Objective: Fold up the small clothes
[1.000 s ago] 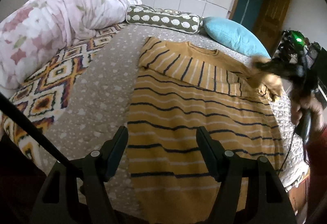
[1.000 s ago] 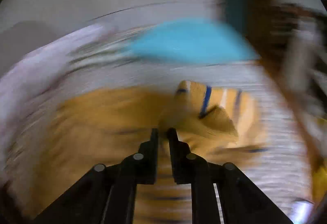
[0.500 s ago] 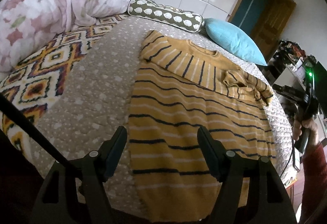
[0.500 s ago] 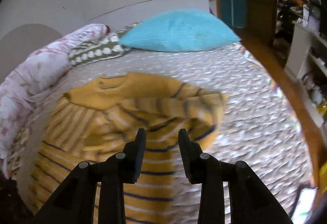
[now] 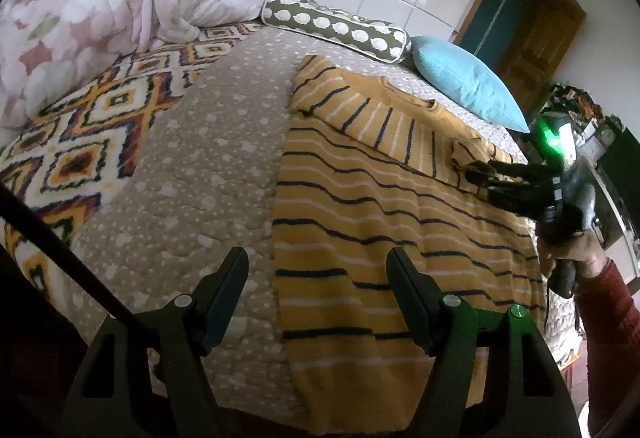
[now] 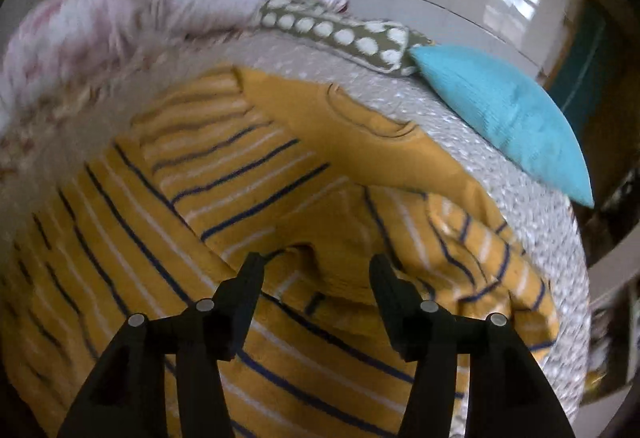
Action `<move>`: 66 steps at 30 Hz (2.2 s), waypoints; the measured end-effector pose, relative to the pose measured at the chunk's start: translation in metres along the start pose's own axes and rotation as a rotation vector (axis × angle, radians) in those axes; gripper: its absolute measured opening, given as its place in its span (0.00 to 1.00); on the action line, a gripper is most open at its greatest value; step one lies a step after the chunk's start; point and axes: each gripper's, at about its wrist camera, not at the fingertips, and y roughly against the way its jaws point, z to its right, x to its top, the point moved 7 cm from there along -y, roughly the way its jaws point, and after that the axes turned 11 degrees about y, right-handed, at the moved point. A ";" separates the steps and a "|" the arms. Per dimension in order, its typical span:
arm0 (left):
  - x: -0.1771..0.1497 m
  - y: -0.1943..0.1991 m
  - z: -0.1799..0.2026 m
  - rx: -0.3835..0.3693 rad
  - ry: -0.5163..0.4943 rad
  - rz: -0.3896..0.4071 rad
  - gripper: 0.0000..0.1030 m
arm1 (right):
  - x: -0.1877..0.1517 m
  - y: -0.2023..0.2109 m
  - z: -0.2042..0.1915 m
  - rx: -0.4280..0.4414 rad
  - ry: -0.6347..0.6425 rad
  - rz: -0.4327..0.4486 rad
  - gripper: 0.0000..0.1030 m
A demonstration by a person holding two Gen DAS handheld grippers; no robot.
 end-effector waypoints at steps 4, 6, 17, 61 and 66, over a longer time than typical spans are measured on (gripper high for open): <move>0.002 0.003 -0.009 -0.031 0.038 0.001 0.68 | 0.011 0.007 0.028 -0.034 -0.129 -0.041 0.04; 0.005 0.007 -0.013 -0.045 0.053 0.014 0.68 | 0.032 0.037 0.051 -0.002 -0.260 0.031 0.04; 0.014 0.021 -0.050 -0.057 0.140 0.045 0.68 | 0.197 0.050 -0.041 0.353 -0.363 0.222 0.06; -0.003 -0.065 0.007 0.079 -0.104 -0.123 0.19 | -0.151 0.064 -0.014 0.269 -0.706 0.071 0.24; -0.008 -0.058 -0.007 -0.035 0.013 -0.168 0.32 | -0.181 0.079 -0.027 0.387 -0.809 0.109 0.24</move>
